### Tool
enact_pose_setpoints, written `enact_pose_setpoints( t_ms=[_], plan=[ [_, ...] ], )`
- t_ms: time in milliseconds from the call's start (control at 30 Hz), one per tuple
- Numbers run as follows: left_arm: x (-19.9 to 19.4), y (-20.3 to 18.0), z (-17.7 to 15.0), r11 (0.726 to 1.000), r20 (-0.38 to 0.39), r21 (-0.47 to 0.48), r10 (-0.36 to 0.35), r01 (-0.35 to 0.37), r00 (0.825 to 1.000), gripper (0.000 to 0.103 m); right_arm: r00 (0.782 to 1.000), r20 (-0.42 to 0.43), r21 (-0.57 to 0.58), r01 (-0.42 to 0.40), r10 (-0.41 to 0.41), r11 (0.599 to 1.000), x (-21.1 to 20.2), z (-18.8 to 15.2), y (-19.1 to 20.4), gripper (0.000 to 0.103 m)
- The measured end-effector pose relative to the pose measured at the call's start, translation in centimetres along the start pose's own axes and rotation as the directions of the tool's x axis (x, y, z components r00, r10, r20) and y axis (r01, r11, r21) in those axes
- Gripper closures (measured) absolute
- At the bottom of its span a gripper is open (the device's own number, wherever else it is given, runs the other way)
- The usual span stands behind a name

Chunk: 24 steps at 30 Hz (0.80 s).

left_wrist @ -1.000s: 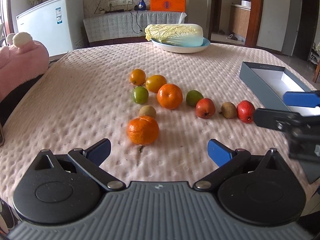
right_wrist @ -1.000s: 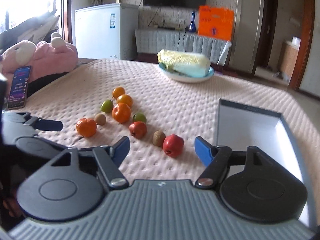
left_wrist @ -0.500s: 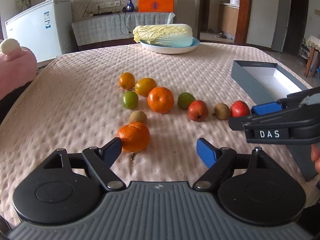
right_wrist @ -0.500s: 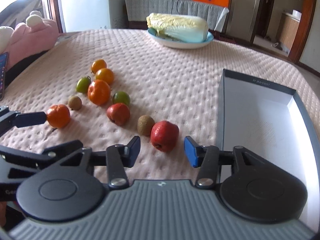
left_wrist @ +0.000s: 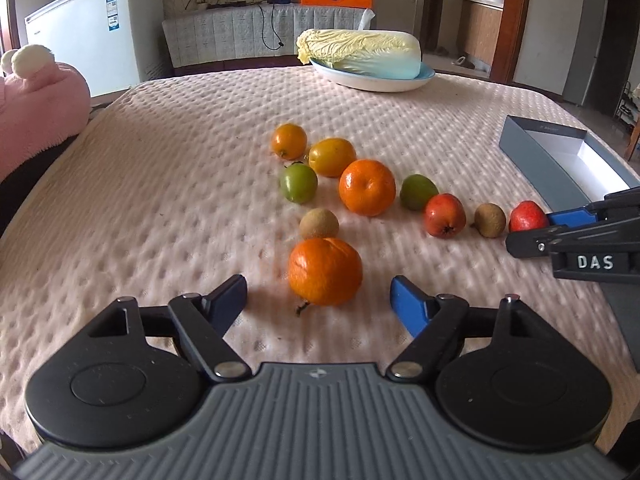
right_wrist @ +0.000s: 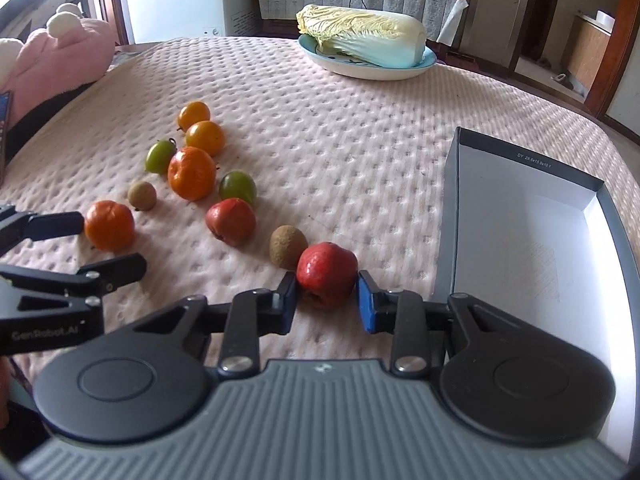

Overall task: Organize fruits
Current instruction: 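Grasp the red apple with the right tool while the left tool grasps the orange, then carry the red apple and orange over the white tray and open both tools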

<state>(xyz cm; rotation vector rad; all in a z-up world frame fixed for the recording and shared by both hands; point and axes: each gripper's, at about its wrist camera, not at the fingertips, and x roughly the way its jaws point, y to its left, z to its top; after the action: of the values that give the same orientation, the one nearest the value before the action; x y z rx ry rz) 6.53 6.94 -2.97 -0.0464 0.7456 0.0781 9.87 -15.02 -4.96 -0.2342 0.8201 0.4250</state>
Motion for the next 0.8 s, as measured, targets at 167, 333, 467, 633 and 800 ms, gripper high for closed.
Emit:
enact_pose_setpoints(
  t_ms=[167, 333, 467, 633, 800],
  plan=[
    [-0.3, -0.2, 0.1, 0.999, 0.02, 0.031, 0.029, -0.029, 0.999, 0.061, 0.998, 0.039, 0.034, -0.049, 0.048, 0.998, -1.4, -0.2, -1.1, 0.068],
    [-1.0, -0.5, 0.1, 0.999, 0.005, 0.044, 0.016, -0.016, 1.0, 0.063, 0.994, 0.059, 0.041, -0.091, 0.088, 0.995, -2.3, -0.5, -1.4, 0.068],
    [-2.0, -1.3, 0.1, 0.997, 0.018, 0.072, 0.02, -0.021, 1.0, 0.063, 0.993, 0.066, 0.048, -0.1, 0.097, 0.994, -2.9, -0.7, -1.8, 0.068],
    [-3.6, -2.6, 0.7, 0.997, 0.049, 0.071, -0.004, 0.001, 0.999, 0.063, 0.989, 0.093, 0.062, -0.119, 0.113, 0.991, -4.0, -1.1, -2.4, 0.068],
    [-4.6, -4.4, 1.2, 0.996, 0.074, 0.089, -0.03, 0.023, 0.997, 0.063, 0.986, 0.115, 0.065, -0.127, 0.119, 0.99, -5.3, -1.7, -3.3, 0.068]
  ],
)
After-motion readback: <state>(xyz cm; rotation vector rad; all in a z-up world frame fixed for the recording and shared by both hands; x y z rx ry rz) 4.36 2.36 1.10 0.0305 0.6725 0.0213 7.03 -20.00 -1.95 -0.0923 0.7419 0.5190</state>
